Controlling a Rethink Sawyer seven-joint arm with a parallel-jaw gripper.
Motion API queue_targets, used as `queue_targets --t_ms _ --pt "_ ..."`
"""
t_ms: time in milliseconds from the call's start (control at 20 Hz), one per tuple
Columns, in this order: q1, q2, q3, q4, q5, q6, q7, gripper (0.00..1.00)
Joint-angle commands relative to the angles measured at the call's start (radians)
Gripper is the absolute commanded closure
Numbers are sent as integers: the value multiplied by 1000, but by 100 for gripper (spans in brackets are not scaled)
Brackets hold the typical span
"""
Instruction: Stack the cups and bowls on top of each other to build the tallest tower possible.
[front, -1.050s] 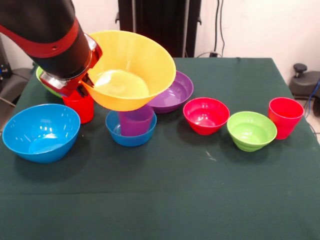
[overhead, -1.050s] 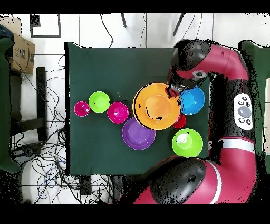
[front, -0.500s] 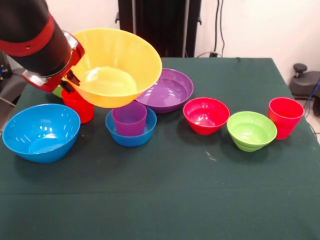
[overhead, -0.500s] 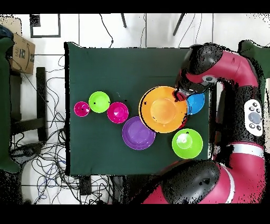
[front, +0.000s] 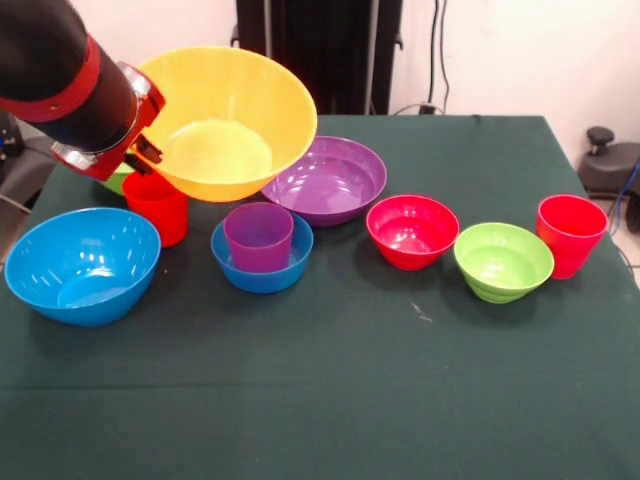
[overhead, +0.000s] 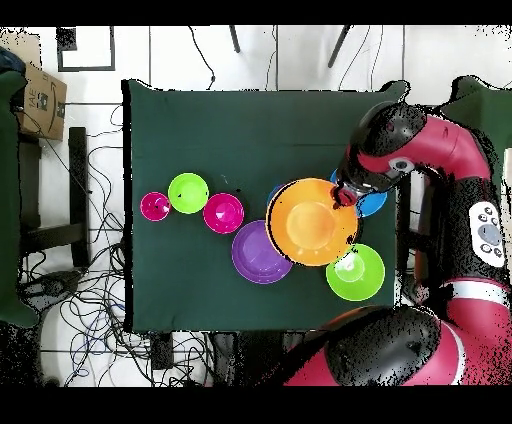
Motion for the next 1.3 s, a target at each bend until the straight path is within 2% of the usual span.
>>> queue_targets --t_ms 50,350,700,950,1300 --pt "-20 39 74 196 52 -82 -41 100" --pt "-33 63 85 218 60 -130 -37 100" --pt "-42 71 99 195 31 -186 -84 100" --pt "-31 72 104 143 10 -175 -110 100" --pt "-42 86 111 158 3 -222 -124 100"
